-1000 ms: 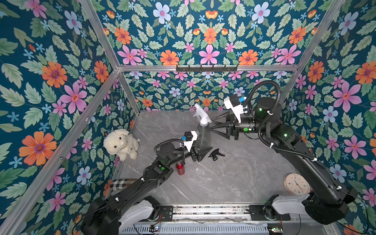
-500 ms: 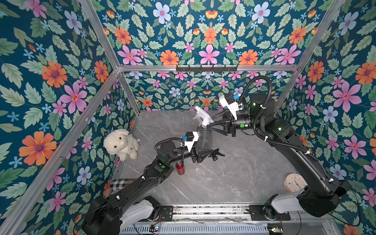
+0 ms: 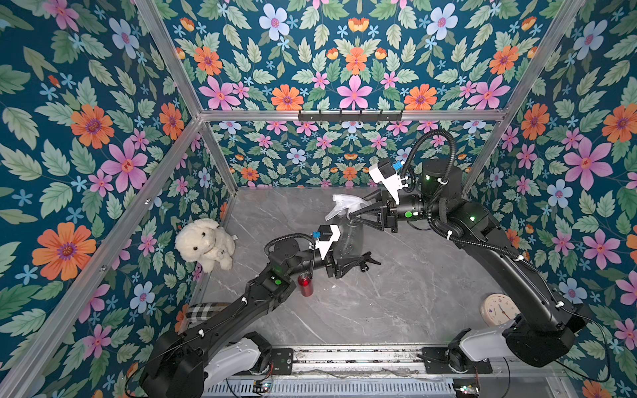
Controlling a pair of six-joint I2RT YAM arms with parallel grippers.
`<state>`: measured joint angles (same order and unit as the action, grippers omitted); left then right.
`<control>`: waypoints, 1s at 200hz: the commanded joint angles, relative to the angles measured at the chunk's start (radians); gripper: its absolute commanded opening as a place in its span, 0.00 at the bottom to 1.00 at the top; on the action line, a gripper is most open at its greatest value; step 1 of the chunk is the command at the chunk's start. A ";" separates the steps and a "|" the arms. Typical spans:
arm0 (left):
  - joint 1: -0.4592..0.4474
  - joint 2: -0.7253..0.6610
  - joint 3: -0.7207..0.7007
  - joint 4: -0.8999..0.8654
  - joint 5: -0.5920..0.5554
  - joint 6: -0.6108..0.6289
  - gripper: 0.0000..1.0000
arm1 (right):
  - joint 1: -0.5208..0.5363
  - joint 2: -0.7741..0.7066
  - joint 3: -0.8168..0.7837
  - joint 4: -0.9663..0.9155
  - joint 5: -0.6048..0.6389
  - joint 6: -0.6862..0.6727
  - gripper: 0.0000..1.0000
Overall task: Attach spray nozzles to spray bottles
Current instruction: Screw the spray nozzle on the spray bottle.
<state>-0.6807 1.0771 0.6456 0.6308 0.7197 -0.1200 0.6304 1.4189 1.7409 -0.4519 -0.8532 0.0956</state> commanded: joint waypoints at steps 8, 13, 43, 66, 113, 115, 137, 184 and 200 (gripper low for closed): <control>0.000 0.004 0.011 0.030 0.001 0.011 0.00 | 0.018 0.002 0.002 -0.007 0.014 -0.032 0.39; 0.000 0.003 0.011 0.032 0.000 0.011 0.00 | 0.021 0.000 -0.001 -0.003 0.017 -0.031 0.37; 0.000 -0.001 0.009 0.033 -0.025 0.010 0.00 | 0.043 -0.006 -0.019 0.007 0.045 -0.033 0.30; 0.000 -0.014 0.003 0.042 -0.087 0.007 0.00 | 0.085 -0.022 -0.056 0.030 0.118 -0.023 0.27; -0.005 -0.041 -0.012 0.075 -0.265 0.009 0.00 | 0.207 -0.053 -0.167 0.125 0.397 0.082 0.25; -0.006 -0.042 -0.012 0.077 -0.275 0.010 0.00 | 0.214 -0.054 -0.169 0.123 0.418 0.085 0.25; -0.029 -0.046 -0.009 0.063 -0.389 0.041 0.00 | 0.303 -0.043 -0.180 0.113 0.633 0.118 0.25; -0.096 -0.014 0.022 0.022 -0.613 0.109 0.00 | 0.462 0.101 -0.065 -0.005 1.044 0.207 0.24; -0.101 0.001 0.033 0.015 -0.654 0.113 0.00 | 0.488 0.124 -0.065 0.016 1.114 0.223 0.24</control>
<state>-0.7677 1.0576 0.6422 0.6193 0.1665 -0.0750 1.0546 1.4914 1.6817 -0.2161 0.2737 0.2035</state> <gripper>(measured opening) 0.776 0.322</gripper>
